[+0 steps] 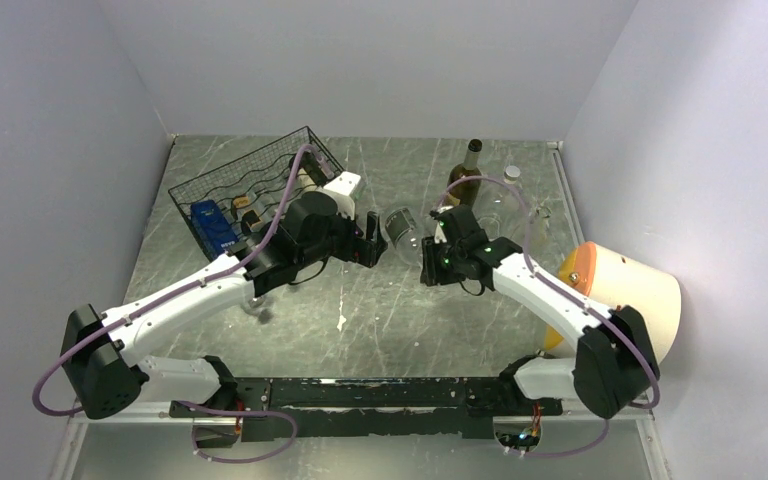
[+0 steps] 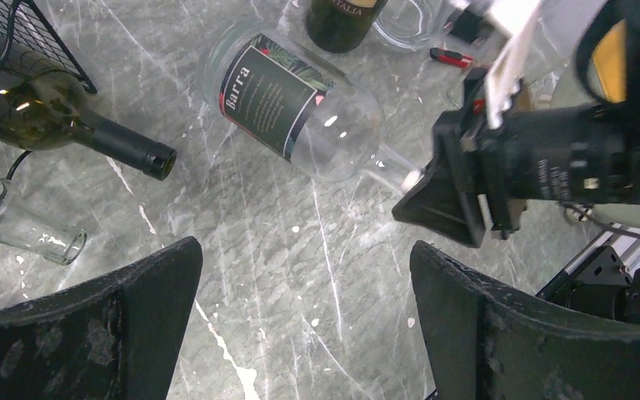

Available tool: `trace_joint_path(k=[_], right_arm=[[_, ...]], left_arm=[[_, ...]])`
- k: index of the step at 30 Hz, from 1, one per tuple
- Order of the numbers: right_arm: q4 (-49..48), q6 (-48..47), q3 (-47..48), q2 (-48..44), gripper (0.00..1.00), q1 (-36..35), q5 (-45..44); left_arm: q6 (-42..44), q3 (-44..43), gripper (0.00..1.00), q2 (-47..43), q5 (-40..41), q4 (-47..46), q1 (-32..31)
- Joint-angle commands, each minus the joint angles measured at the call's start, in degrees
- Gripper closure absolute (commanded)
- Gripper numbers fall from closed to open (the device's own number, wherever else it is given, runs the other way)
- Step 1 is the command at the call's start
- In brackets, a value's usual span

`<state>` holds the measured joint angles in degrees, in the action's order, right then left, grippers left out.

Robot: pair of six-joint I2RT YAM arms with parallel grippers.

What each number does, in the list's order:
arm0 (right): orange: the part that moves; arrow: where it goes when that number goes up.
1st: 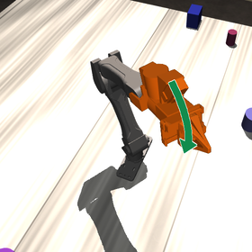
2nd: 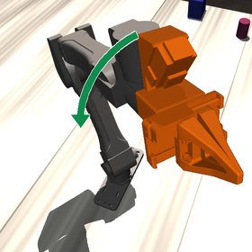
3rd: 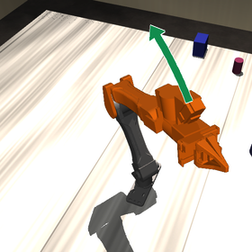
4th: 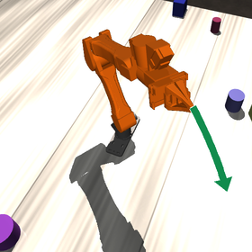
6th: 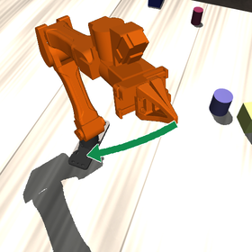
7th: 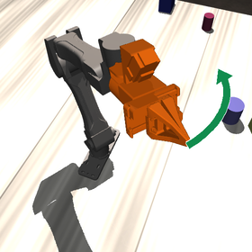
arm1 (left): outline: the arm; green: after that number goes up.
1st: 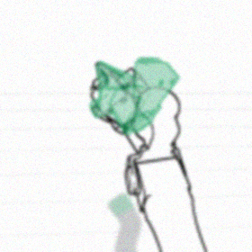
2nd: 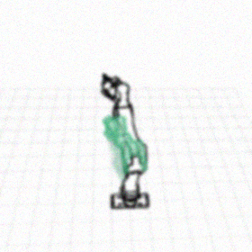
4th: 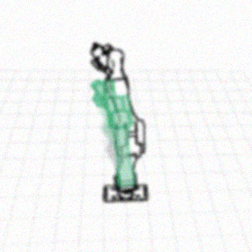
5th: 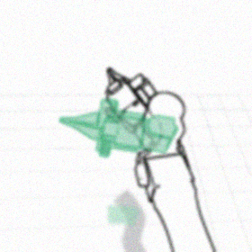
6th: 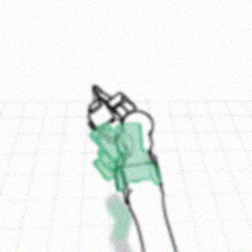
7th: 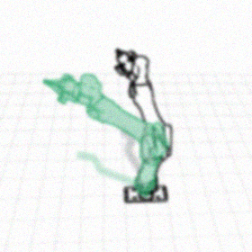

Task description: Put the wine bottle on the wine rack

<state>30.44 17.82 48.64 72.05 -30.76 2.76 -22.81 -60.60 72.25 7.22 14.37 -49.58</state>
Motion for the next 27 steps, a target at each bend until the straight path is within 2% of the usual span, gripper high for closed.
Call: trace_joint_path(k=[1, 5, 8, 15, 22, 27], right_arm=[[-3.7, -0.6, -0.7, 3.6, 1.00, -0.3, 1.7], [-5.7, -0.3, -0.8, 6.5, 1.00, -0.2, 2.5], [-6.6, 0.1, -1.0, 8.0, 0.91, -0.3, 2.2], [-7.1, -0.2, -0.5, 10.7, 0.76, -0.3, 0.3], [-7.5, -0.7, -0.4, 12.6, 0.70, -0.3, -0.1], [-7.9, -0.7, 0.0, 14.0, 0.59, -0.3, 0.9]], left_arm=[[-0.6, -1.3, 0.02, -0.1, -1.0, -0.9, 0.5], [-0.3, -1.4, 0.02, -0.4, -0.7, -0.6, 0.5], [-0.1, -1.3, 0.02, -0.7, -0.1, -0.5, 0.6], [0.2, -1.2, 0.02, -0.7, 0.4, -0.1, 0.7], [0.1, -0.9, 0.02, -0.8, 1.0, 0.3, 0.7], [0.0, -1.2, 0.02, -0.9, 0.7, 0.5, 0.9]])
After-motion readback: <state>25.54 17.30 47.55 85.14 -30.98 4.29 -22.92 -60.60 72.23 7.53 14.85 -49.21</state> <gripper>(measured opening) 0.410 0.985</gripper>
